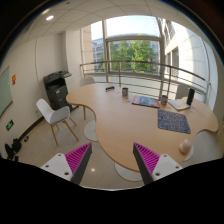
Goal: Arrange mouse
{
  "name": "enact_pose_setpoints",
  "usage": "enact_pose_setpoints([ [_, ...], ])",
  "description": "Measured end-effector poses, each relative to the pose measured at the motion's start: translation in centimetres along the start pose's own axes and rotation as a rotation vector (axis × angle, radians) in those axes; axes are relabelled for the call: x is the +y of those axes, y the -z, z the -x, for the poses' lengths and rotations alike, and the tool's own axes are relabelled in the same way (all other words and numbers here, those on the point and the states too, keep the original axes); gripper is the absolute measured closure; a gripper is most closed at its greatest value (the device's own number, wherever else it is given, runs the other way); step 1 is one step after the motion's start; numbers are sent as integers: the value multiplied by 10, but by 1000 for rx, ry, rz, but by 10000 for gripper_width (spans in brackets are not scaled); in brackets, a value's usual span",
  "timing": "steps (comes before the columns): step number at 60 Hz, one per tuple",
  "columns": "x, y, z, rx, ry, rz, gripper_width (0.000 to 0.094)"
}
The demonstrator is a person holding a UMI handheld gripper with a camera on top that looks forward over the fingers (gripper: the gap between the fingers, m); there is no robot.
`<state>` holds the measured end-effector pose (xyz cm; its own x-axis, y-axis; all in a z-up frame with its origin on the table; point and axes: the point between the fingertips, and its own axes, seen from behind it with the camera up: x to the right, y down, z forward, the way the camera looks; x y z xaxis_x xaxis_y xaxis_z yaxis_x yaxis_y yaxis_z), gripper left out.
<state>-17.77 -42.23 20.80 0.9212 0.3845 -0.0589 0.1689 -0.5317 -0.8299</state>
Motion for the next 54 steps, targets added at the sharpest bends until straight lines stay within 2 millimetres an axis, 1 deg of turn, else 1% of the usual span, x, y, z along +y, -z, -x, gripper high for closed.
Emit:
enact_pose_setpoints([
  [1, 3, 1, -2, 6, -5, 7, 85],
  [2, 6, 7, -3, 13, -10, 14, 86],
  [3, 9, 8, -6, 20, -14, 19, 86],
  [7, 30, 10, -26, 49, -27, 51, 88],
  [9, 43, 10, -39, 67, -36, 70, 85],
  [10, 45, 1, -46, 76, -39, 78, 86],
  [11, 56, -2, -60, 84, -43, 86, 86],
  [15, 84, -5, -101, 132, -61, 122, 85],
  [20, 120, -12, -164, 207, -87, 159, 84],
  [22, 130, -15, -192, 241, -96, 167, 83],
  [25, 138, -22, -235, 291, -104, 163, 82],
  [28, 144, -30, -276, 335, -113, 157, 80],
  [31, 144, -41, -311, 368, -125, 140, 82],
  [35, 143, -58, -351, 395, -144, 123, 90],
  [38, 141, -72, -375, 405, -166, 113, 86],
  [43, 137, -97, -408, 411, -191, 97, 88],
  [45, 137, -108, -418, 408, -201, 96, 88],
  [50, 135, -133, -430, 384, -229, 101, 86],
  [54, 133, -149, -438, 372, -243, 107, 86],
])
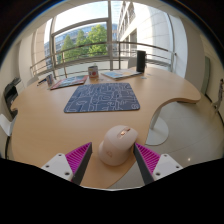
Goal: Arrange mouse
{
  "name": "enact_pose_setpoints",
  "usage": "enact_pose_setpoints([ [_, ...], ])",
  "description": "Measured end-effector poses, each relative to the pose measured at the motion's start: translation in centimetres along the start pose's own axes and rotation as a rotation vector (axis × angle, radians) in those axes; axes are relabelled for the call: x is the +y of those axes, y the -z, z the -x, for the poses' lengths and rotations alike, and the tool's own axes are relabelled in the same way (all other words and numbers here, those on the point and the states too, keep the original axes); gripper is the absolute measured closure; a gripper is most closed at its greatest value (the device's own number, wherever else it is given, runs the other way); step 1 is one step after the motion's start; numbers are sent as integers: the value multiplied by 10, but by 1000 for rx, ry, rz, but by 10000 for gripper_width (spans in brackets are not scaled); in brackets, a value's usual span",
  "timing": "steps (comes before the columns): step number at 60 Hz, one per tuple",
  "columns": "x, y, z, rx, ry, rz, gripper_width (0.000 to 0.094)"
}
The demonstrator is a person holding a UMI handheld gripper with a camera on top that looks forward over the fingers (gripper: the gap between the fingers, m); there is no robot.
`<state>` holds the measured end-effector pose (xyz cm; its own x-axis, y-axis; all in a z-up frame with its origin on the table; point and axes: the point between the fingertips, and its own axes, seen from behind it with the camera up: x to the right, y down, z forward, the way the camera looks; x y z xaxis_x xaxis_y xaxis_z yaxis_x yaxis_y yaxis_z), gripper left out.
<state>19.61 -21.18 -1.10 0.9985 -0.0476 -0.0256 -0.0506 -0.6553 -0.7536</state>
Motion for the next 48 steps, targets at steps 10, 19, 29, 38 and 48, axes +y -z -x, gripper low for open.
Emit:
enact_pose_setpoints([
  [10, -23, -29, -5, -17, -4, -8, 108],
  [19, -29, -42, -4, 27, 34, -19, 343],
  [29, -32, -46, -1, 33, 59, -28, 480],
  [38, -43, -32, -6, 58, 75, -11, 503],
  [48, -133, 22, -19, 95, 17, -137, 505],
])
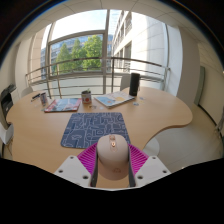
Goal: Arrange mouse
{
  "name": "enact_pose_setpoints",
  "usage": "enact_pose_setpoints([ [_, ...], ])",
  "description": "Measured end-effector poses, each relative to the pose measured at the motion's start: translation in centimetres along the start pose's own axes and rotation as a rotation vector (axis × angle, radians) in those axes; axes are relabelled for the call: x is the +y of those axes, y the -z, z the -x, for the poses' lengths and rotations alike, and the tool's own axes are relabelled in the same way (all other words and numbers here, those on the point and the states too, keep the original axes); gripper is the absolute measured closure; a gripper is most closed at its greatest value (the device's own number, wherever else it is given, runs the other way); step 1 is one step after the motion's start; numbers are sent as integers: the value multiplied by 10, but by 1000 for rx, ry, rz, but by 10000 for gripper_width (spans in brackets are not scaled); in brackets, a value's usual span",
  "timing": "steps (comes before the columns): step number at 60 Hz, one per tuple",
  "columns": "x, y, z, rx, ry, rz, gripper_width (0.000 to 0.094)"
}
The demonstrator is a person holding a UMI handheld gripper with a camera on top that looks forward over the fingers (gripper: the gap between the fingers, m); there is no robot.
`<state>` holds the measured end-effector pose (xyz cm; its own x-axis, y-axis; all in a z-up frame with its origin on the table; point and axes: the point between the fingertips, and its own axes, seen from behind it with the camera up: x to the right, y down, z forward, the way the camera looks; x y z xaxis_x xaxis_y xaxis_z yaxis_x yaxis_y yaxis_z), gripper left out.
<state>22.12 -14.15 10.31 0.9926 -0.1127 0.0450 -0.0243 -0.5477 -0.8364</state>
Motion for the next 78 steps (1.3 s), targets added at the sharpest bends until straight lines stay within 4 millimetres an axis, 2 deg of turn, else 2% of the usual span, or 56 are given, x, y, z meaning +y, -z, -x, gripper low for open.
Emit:
enact_pose_setpoints([
  [6, -79, 13, -5, 9, 3, -110, 504],
  [11, -136, 0, -1, -6, -1, -177, 506],
  [14, -156, -17, 6, -27, -15, -194, 506],
  [19, -173, -58, 22, -62, -21, -183, 506],
  [24, -165, -108, 39, -96, -3, -141, 506],
  [25, -149, -119, 49, -100, -2, -134, 507],
  [27, -148, -135, 51, -114, 4, -95, 506],
  [31, -123, -167, 66, -147, 1, -24, 507],
  [32, -107, -181, 72, -150, 4, -12, 507],
  [40, -58, -219, 83, -151, 47, 86, 504],
  [41, -50, -228, 82, -148, 51, 95, 503],
  [44, -37, -234, 83, -138, 59, 117, 489],
  [47, -29, -238, 82, -147, 56, 133, 438],
  [52, -20, -233, 85, -161, 54, 154, 341],
  [54, -22, -228, 83, -156, 59, 146, 256],
  [57, -26, -219, 79, -144, 73, 134, 71],
  [60, -30, -207, 77, -131, 82, 125, 112],
  [66, -42, -165, 81, -121, 82, 94, 82],
  [72, -53, -108, 85, -103, 93, 59, 81],
  [78, -56, -45, 91, -87, 92, 29, 90],
])
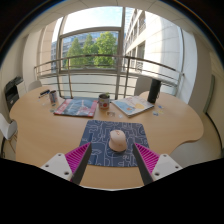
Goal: Arrange mouse
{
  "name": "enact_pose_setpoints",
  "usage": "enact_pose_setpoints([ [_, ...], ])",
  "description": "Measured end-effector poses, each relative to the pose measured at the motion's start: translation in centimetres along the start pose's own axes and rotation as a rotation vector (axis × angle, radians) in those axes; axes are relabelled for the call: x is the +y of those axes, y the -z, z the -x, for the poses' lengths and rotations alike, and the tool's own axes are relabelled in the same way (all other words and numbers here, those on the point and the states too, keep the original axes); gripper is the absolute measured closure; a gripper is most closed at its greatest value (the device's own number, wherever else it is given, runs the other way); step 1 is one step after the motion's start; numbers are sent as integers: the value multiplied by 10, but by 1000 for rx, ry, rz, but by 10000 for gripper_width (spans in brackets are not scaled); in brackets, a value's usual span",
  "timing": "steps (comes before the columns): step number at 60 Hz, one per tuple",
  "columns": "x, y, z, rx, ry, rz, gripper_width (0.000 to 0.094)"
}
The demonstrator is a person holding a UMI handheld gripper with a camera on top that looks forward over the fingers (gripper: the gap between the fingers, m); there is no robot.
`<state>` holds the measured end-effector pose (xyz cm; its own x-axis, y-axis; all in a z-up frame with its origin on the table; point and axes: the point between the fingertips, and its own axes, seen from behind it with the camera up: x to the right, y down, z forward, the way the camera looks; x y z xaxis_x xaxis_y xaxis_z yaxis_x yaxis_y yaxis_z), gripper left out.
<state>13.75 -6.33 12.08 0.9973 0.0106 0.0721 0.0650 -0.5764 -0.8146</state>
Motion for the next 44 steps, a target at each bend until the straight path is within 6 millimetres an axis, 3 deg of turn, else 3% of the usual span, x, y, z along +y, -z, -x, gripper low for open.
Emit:
enact_pose_setpoints([
  [7, 8, 66, 11, 22, -17, -25, 92],
  [14, 25, 113, 18, 35, -31, -23, 92],
  [18, 32, 130, 20, 40, -26, -27, 92],
  [32, 47, 164, 21, 58, 4, -33, 92],
  [44, 45, 170, 21, 49, -8, -39, 92],
])
